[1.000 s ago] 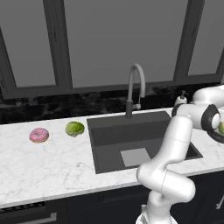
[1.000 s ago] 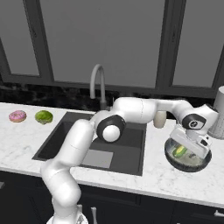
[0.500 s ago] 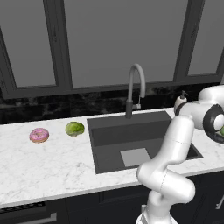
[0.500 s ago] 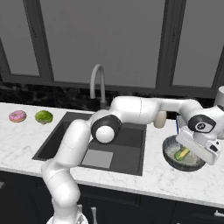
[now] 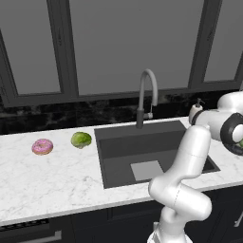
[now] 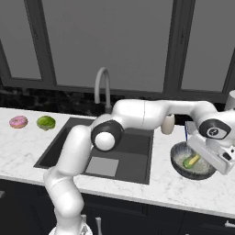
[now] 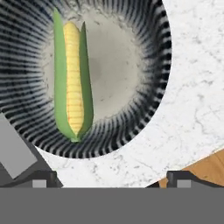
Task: Pick the corn from the sink and place it in the bowl. Then pick the bowl and place it in the microwave. Then close the microwave door and press the start button.
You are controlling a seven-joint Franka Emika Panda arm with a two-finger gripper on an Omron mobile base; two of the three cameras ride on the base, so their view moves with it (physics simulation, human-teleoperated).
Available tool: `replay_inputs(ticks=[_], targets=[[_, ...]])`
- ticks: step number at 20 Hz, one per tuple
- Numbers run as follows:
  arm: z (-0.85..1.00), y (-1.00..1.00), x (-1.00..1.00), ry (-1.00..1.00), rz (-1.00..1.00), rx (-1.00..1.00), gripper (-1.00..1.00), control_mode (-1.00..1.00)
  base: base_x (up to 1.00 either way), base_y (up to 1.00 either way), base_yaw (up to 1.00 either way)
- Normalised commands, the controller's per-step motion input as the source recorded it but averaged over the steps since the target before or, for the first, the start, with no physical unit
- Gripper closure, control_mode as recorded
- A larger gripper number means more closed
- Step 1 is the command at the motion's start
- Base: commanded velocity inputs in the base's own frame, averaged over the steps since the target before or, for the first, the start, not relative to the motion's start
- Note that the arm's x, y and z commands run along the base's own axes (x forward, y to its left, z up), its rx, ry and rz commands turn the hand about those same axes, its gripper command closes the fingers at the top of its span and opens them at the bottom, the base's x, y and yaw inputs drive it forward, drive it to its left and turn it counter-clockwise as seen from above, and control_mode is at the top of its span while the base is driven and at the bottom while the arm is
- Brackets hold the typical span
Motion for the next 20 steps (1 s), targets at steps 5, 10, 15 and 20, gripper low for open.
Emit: replay_inputs(ticks=[5, 10, 15, 20], targets=[[-0.13, 0.00, -0.10, 0.00, -0.40, 0.00, -1.00, -1.00, 0.00, 0.00, 0.00], [-0.30, 0.09, 0.00, 0.03, -0.35, 0.00, -1.00, -1.00, 0.00, 0.00, 0.00], [-0.23, 0.23, 0.24, 0.09, -0.19, 0.00, -1.00, -1.00, 0.00, 0.00, 0.00], [-0.13, 0.00, 0.09, 0.11, -0.03, 0.05, -1.00, -1.00, 0.00, 0.00, 0.00]])
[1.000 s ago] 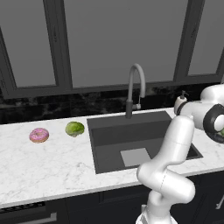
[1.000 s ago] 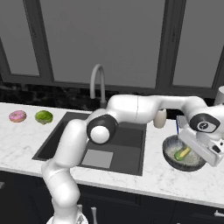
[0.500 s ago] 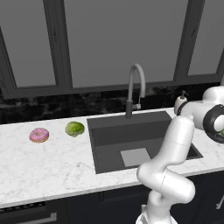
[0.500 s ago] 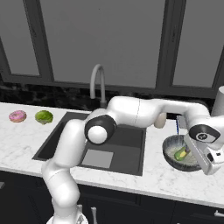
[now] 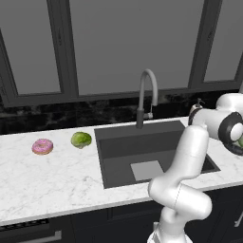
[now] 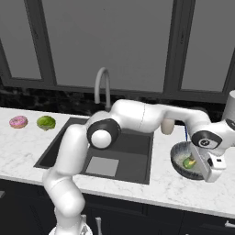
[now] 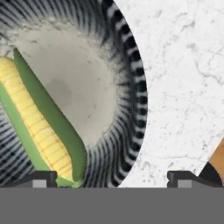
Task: Pick the corn from the sink and place it in the bowl. Then pick the bowl and place it in the microwave. Then close the microwave door and press the start button.
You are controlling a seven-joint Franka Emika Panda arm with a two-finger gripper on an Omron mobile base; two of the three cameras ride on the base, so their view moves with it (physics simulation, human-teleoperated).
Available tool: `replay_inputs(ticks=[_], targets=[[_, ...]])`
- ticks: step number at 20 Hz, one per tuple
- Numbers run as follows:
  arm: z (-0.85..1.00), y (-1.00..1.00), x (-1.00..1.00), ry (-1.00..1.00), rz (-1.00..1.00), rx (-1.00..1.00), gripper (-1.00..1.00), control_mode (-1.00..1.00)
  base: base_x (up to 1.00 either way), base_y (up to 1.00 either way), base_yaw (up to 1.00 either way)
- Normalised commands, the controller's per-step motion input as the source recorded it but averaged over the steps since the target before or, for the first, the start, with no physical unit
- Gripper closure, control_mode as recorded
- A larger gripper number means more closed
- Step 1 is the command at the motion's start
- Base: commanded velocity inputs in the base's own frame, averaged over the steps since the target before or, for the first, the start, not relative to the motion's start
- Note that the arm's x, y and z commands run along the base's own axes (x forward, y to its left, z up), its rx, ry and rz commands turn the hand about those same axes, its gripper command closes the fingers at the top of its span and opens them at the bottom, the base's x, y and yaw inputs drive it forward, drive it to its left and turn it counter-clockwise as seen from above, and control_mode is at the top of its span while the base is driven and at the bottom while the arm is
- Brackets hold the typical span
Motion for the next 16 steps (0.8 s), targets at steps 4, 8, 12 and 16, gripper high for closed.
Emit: replay_inputs(ticks=[4, 8, 12, 16], targets=[[-0.14, -0.03, 0.00, 0.10, -0.01, 0.04, -1.00, -1.00, 0.00, 0.00, 0.00], [-0.17, -0.01, 0.00, 0.06, -0.02, 0.03, -1.00, -1.00, 0.00, 0.00, 0.00], [-0.26, 0.00, 0.00, 0.03, -0.02, 0.04, -1.00, -1.00, 0.00, 0.00, 0.00], [-0.31, 0.00, 0.00, 0.02, -0.02, 0.04, -1.00, -1.00, 0.00, 0.00, 0.00]])
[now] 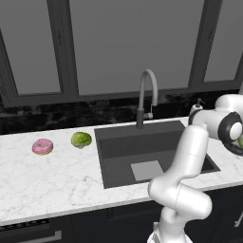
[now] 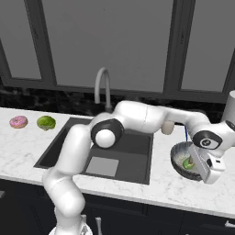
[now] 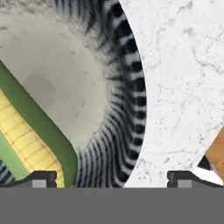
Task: Pick the corn from the sink and place it in the bowl. Then pick the bowl and place it in the microwave. Then close the microwave door and press the start button.
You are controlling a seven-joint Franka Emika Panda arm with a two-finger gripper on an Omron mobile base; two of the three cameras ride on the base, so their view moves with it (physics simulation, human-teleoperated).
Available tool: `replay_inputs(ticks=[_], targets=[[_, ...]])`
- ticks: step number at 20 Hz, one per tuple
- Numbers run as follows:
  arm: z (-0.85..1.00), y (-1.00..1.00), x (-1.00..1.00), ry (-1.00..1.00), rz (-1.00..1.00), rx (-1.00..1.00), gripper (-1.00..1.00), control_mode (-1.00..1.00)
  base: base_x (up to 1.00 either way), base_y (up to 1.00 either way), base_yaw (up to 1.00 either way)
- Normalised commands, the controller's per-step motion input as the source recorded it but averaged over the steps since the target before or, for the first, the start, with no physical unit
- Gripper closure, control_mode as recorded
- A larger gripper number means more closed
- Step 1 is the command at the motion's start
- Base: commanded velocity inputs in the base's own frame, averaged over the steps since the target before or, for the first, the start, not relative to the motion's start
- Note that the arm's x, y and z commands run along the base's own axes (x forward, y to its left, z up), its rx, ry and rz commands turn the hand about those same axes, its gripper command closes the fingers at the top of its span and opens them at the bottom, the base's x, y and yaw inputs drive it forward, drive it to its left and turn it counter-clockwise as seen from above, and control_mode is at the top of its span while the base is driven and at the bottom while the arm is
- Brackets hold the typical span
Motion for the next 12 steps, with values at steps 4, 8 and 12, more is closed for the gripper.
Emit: replay_inputs(ticks=[4, 8, 12], targets=[[-0.01, -0.28, -0.11, 0.00, -0.08, 0.04, -1.00, -1.00, 0.00, 0.00, 0.00], [0.00, -0.05, -0.34, -0.02, -0.15, 0.04, -1.00, -1.00, 0.00, 0.00, 0.00], [-0.21, 0.00, 0.00, 0.00, -0.17, 0.01, -1.00, -1.00, 0.00, 0.00, 0.00]])
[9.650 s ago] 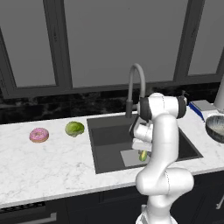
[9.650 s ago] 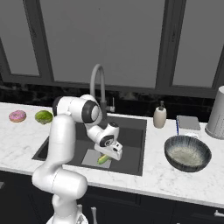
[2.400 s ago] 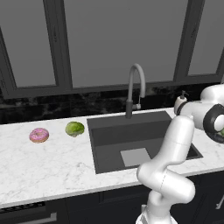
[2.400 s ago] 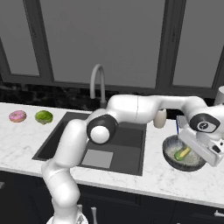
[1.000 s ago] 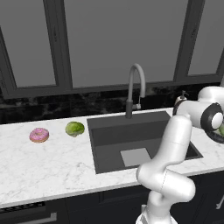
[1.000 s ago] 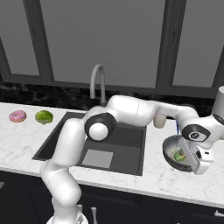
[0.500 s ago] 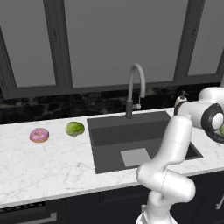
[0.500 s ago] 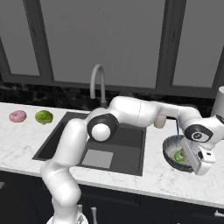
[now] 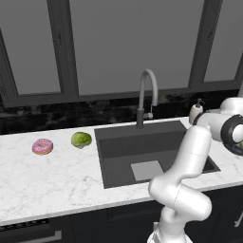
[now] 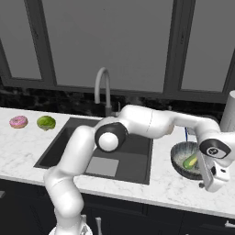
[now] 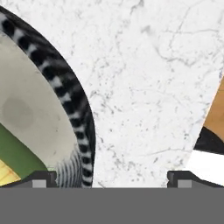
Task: Pick the corn from the sink and place it in the bowl. Then pick the bowl and place it in the microwave. Then close the microwave door and press the start button.
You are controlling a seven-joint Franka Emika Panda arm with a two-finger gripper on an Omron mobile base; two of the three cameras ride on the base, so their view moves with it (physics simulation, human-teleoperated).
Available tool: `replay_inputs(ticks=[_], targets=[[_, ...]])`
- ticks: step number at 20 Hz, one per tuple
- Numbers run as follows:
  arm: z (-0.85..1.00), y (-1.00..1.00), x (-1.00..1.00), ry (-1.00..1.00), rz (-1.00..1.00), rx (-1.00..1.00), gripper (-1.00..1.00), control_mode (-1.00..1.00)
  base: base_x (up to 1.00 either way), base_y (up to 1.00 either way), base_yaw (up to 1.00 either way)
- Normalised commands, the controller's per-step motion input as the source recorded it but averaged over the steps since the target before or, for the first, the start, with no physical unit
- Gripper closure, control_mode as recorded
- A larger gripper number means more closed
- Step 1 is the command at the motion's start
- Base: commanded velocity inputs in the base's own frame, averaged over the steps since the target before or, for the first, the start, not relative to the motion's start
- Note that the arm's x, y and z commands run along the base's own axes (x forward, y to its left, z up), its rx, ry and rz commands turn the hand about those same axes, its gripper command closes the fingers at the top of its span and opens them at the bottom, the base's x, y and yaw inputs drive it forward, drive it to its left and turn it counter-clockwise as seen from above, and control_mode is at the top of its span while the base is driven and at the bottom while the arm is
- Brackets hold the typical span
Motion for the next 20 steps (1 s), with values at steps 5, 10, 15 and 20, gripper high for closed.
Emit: replay_inputs(ticks=[5, 10, 15, 20], targets=[[-0.19, 0.00, 0.46, 0.00, -0.13, 0.00, -1.00, -1.00, 0.00, 0.00, 0.00], [-0.39, 0.00, 0.34, 0.00, -0.09, 0.00, -1.00, -1.00, 0.00, 0.00, 0.00], [-0.52, 0.04, 0.01, 0.03, -0.06, 0.00, -1.00, -1.00, 0.00, 0.00, 0.00], [-0.15, 0.20, 0.09, 0.01, -0.03, 0.00, 1.00, -1.00, 0.00, 0.00, 0.00]])
